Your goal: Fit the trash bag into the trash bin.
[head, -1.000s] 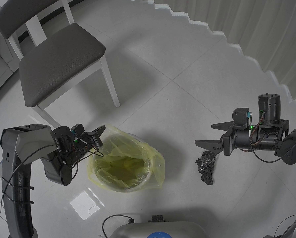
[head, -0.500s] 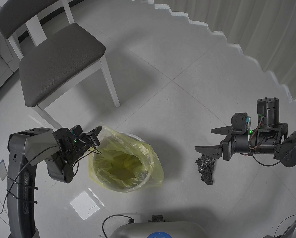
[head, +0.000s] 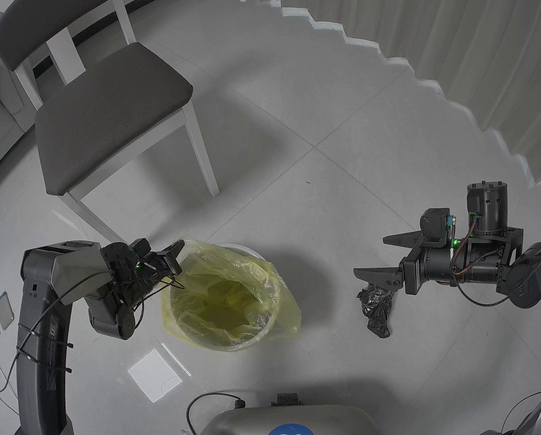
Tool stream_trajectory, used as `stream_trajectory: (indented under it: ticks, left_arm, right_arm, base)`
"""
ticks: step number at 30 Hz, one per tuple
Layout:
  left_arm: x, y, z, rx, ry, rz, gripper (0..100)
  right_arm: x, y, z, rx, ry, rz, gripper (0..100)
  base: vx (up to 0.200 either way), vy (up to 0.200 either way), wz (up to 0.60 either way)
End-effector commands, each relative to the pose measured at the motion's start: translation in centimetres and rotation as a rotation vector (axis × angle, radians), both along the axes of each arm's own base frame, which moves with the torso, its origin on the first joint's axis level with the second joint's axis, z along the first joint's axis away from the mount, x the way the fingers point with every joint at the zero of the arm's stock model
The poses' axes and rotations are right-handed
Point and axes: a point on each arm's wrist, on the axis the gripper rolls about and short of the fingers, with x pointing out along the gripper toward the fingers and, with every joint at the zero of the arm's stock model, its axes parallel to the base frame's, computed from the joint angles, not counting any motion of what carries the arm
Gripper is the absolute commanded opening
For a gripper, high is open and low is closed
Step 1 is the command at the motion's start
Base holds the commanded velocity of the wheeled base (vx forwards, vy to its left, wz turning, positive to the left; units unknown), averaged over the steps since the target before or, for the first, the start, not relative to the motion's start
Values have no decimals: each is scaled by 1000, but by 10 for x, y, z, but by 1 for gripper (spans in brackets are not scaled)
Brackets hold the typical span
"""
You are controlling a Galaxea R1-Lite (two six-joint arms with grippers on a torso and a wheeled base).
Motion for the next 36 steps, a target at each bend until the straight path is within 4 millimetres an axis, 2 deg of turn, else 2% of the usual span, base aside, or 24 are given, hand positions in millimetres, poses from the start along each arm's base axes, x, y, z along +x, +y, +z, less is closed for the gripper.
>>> stream_trajectory:
  ticks: [1,10,11,25,26,31,32,36]
  left_arm:
    - [1,0,-7,0,12,1,0]
    - [-1,1,-5,0,3,0,0]
    - [-1,1,-4,-1,0,0,100]
    - [-21,17,8,2,44,20,100]
    - [-25,22,11,2,50,30,100]
    - [-36,27,15,2,75,37,100]
    - [-40,30,20,1,78,41,100]
    - [-49,30,34,0,69,40,100]
  right_arm:
    - [0,0,-8,-4,18,2,100]
    - [1,0,-9,-1,12,2,100]
    - [1,0,-8,0,11,2,100]
    - [5,4,4,19,-29,10,100]
    - [5,13,8,27,-40,31,100]
    - [10,26,17,36,-67,57,100]
    - [11,33,20,35,-65,69,100]
    - [11,40,23,19,-54,72,100]
  base:
    - [0,0,0]
    - [0,0,0]
    - [0,0,0]
    - [0,0,0]
    - [0,0,0]
    - [0,0,0]
    - [0,0,0]
    - [0,0,0]
